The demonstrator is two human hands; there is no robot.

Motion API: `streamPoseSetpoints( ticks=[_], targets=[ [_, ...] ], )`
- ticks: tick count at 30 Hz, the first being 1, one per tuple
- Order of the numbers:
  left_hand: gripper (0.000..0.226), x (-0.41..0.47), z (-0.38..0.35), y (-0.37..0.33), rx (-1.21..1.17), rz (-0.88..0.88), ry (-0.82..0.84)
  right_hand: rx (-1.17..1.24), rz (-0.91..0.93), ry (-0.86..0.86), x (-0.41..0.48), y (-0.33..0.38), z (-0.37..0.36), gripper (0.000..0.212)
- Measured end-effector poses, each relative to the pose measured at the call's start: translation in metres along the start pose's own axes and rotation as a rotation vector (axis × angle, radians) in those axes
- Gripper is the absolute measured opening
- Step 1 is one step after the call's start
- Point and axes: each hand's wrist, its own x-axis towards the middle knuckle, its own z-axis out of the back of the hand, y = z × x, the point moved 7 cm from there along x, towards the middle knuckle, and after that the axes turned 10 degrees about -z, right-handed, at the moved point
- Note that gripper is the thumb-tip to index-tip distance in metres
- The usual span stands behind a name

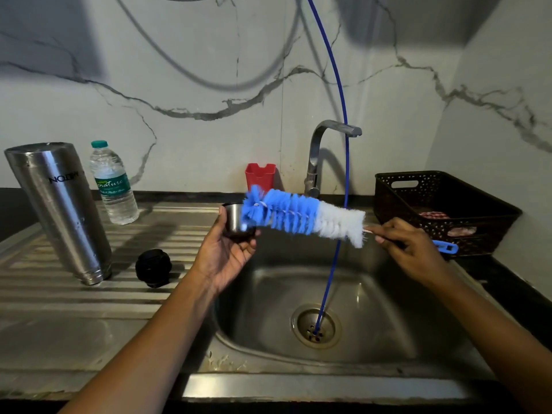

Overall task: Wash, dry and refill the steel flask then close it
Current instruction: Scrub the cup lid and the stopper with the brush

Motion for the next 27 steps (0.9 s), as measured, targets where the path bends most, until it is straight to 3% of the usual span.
streamPoseSetpoints(
  ticks=[3, 7, 8, 13, 15, 19, 21, 24, 27],
  targets=[
    [0.094, 0.001, 0.001, 0.003, -0.012, 0.022, -0.004, -0.011, -0.049, -0.003, -0.002, -0.012, 0.009, 0.025],
    [0.039, -0.002, 0.003, 0.005, 0.009, 0.022, -0.06, -0.041, 0.016, -0.01, 0.0, 0.012, -0.006, 0.022],
    [0.036, -0.003, 0.004, 0.005, 0.013, 0.018, -0.073, -0.043, 0.008, 0.003, 0.0, 0.011, -0.01, 0.02],
    [0.061, -0.004, 0.006, 0.002, -0.008, 0.021, -0.098, -0.041, -0.073, -0.009, -0.001, -0.017, 0.008, 0.024],
    [0.059, -0.004, 0.004, 0.004, 0.001, 0.03, -0.085, -0.049, -0.074, -0.01, -0.002, -0.014, 0.009, 0.028],
    [0.033, -0.004, -0.001, 0.003, 0.001, -0.011, -0.072, -0.032, 0.016, -0.009, -0.002, 0.016, -0.006, 0.026],
    [0.04, -0.005, -0.001, 0.0, -0.009, -0.025, -0.079, -0.012, 0.003, -0.006, -0.001, 0.01, -0.003, 0.02],
    [0.069, -0.003, 0.003, 0.001, -0.005, -0.01, -0.091, -0.032, -0.063, -0.023, -0.002, -0.015, 0.01, 0.018],
    [0.058, -0.001, 0.007, 0.004, -0.008, 0.005, -0.114, -0.048, -0.052, -0.046, -0.001, -0.01, 0.01, 0.028]
  ],
)
